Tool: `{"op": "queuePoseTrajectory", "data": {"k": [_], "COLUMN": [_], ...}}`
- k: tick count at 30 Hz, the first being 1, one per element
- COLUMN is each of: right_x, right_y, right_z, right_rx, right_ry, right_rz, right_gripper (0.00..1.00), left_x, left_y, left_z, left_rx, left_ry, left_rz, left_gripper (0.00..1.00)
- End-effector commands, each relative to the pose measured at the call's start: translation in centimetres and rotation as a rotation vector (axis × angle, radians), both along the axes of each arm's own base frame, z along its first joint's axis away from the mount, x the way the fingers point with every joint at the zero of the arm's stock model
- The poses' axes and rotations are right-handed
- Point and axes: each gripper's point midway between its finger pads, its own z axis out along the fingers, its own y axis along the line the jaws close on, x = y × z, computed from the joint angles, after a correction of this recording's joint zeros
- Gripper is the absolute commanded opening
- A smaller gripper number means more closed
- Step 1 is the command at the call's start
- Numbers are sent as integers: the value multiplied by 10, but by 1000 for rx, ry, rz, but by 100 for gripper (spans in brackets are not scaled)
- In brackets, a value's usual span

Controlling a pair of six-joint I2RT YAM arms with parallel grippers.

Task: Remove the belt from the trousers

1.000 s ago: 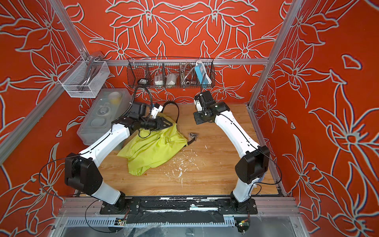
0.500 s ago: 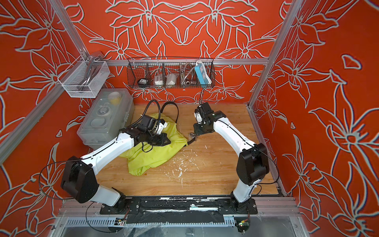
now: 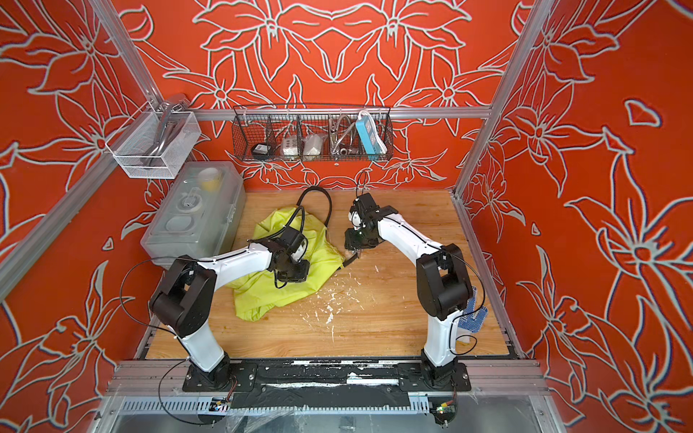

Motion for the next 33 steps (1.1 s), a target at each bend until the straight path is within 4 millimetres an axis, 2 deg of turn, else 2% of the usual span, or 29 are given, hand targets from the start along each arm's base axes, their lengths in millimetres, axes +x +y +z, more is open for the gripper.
{"op": "queuePoseTrajectory", "data": {"k": [1, 8, 15, 19, 26, 30, 32, 33], "right_x": [-2, -18, -14, -4, -1, 2, 5, 6], "right_y": [-1, -15, -11, -15, -20, -19, -19, -19], "right_z": [-14, -12, -37, -49, -70, -84, -87, -88], "right_rx": [-34, -122, -137, -200, -240, -237, -235, -238], "right_ry": [81, 109, 156, 145, 150, 170, 170, 171], "right_rz": [-49, -89, -100, -84, -87, -91, -90, -90], "right_gripper": [54, 53, 52, 52, 51, 36, 18, 0], "left_x": [4, 5, 6, 7, 5, 6, 6, 6], "left_y": [-4, -11, -20, -21, -24, -27, -27, -27], "left_z": [-4, -2, 0, 2, 0, 2, 4, 5], "left_rx": [8, -15, -56, -59, -75, -84, -82, -81], "left_ry": [12, 20, 36, 37, 53, 58, 58, 55], "left_rz": [7, 1, -9, -17, -27, -29, -32, -33], "left_gripper": [0, 0, 0, 0, 0, 0, 0, 0]}}
